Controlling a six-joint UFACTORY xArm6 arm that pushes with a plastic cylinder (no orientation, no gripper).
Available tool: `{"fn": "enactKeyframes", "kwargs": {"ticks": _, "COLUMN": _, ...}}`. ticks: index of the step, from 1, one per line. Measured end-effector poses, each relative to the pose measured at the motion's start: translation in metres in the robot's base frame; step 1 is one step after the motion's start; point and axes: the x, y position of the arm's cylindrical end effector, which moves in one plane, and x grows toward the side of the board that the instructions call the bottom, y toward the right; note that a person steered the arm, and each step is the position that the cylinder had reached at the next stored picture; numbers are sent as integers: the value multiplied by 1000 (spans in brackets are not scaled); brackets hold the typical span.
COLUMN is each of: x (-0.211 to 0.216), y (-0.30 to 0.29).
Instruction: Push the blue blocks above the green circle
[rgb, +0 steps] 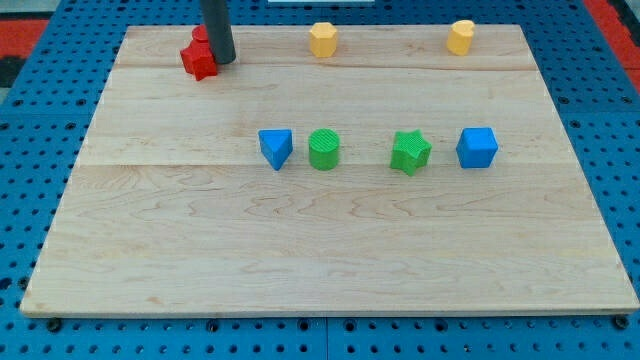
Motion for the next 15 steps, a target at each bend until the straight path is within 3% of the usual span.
{"fn": "enactKeyframes", "kwargs": {"ticks": 1, "x": 57, "y": 66}}
{"fn": "enactKeyframes", "kwargs": {"ticks": 2, "x": 137, "y": 42}}
{"fn": "enactKeyframes", "kwargs": {"ticks": 4, "x": 231, "y": 74}}
{"fn": "enactKeyframes", "kwargs": {"ticks": 6, "x": 165, "y": 62}}
{"fn": "enactKeyframes", "kwargs": {"ticks": 8, "x": 106, "y": 126}}
{"fn": "enactKeyframes", "kwargs": {"ticks": 10, "x": 99, "y": 325}}
{"fn": "enactKeyframes", "kwargs": {"ticks": 11, "x": 141, "y": 351}}
{"fn": "enactKeyframes", "kwargs": {"ticks": 12, "x": 185, "y": 326}}
{"fn": "enactKeyframes", "kwargs": {"ticks": 14, "x": 111, "y": 236}}
{"fn": "enactKeyframes", "kwargs": {"ticks": 15, "x": 119, "y": 213}}
